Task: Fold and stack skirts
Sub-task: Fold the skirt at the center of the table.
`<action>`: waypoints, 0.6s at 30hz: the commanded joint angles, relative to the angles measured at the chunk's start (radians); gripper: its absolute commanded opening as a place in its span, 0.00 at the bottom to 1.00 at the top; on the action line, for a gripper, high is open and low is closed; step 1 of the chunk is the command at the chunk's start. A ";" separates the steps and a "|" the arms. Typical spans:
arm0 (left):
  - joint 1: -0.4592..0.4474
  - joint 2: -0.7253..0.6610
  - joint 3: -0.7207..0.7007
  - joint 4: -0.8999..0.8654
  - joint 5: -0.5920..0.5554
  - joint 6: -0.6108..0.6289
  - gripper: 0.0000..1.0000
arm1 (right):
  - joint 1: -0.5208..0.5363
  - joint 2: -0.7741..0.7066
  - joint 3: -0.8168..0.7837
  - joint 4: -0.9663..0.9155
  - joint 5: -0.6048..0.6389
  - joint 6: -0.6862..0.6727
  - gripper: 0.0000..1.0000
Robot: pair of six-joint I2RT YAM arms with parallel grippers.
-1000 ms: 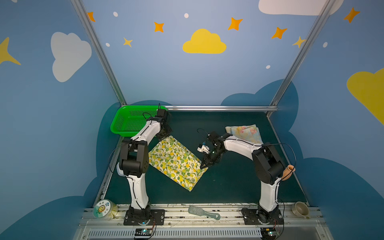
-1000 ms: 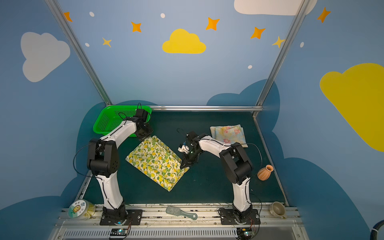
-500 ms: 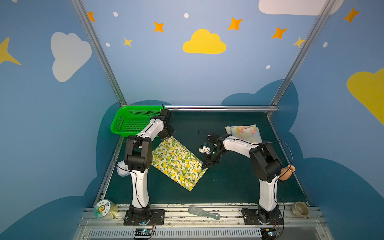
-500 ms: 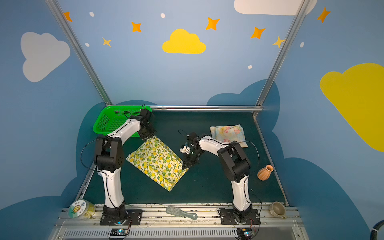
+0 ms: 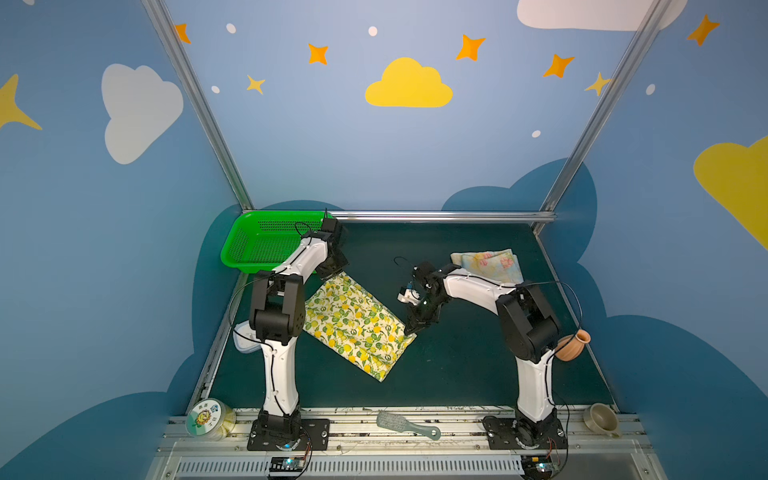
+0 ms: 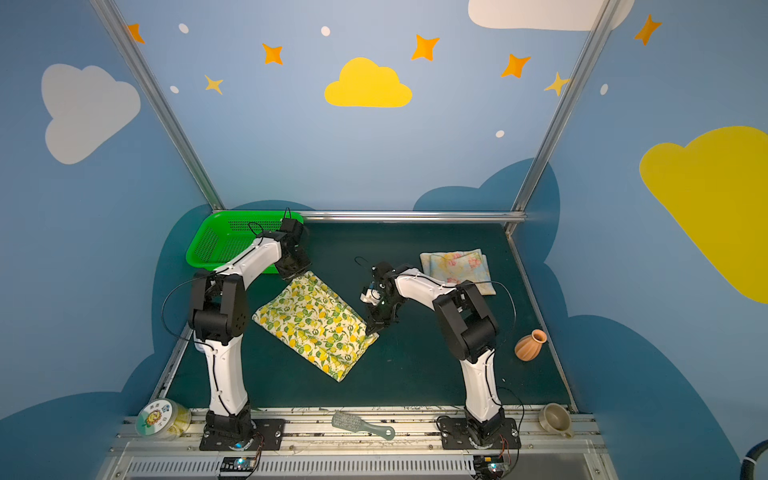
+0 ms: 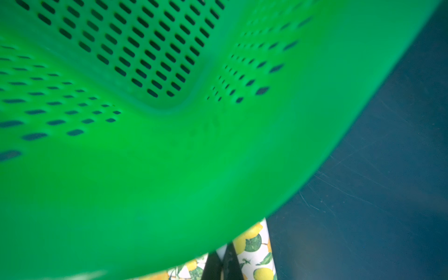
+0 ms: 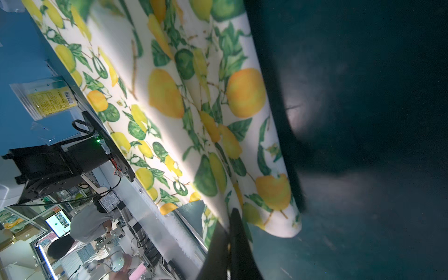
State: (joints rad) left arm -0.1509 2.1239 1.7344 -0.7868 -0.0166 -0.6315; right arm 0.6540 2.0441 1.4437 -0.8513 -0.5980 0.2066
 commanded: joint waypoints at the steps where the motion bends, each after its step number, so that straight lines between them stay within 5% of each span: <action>1: 0.017 0.019 0.030 0.011 -0.079 0.018 0.04 | -0.002 0.030 0.023 -0.099 0.050 0.010 0.00; 2: 0.017 0.016 0.028 0.011 -0.081 0.017 0.10 | -0.002 0.031 0.028 -0.104 0.062 0.013 0.04; 4: 0.016 -0.007 0.011 0.035 -0.075 0.014 0.43 | -0.002 0.008 0.036 -0.108 0.107 0.019 0.22; 6: 0.015 -0.049 -0.017 0.083 -0.056 0.015 0.57 | -0.004 -0.035 0.040 -0.118 0.159 0.036 0.32; 12: 0.005 -0.183 -0.053 0.121 -0.014 0.047 0.54 | 0.017 -0.210 0.036 -0.173 0.277 0.055 0.39; 18: -0.034 -0.312 -0.191 0.122 0.062 0.053 0.42 | 0.125 -0.276 0.021 -0.156 0.287 0.086 0.34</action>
State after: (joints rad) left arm -0.1646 1.8477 1.6112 -0.6540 -0.0025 -0.5934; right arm 0.7269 1.7653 1.4731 -0.9939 -0.3271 0.2657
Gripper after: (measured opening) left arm 0.434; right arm 0.349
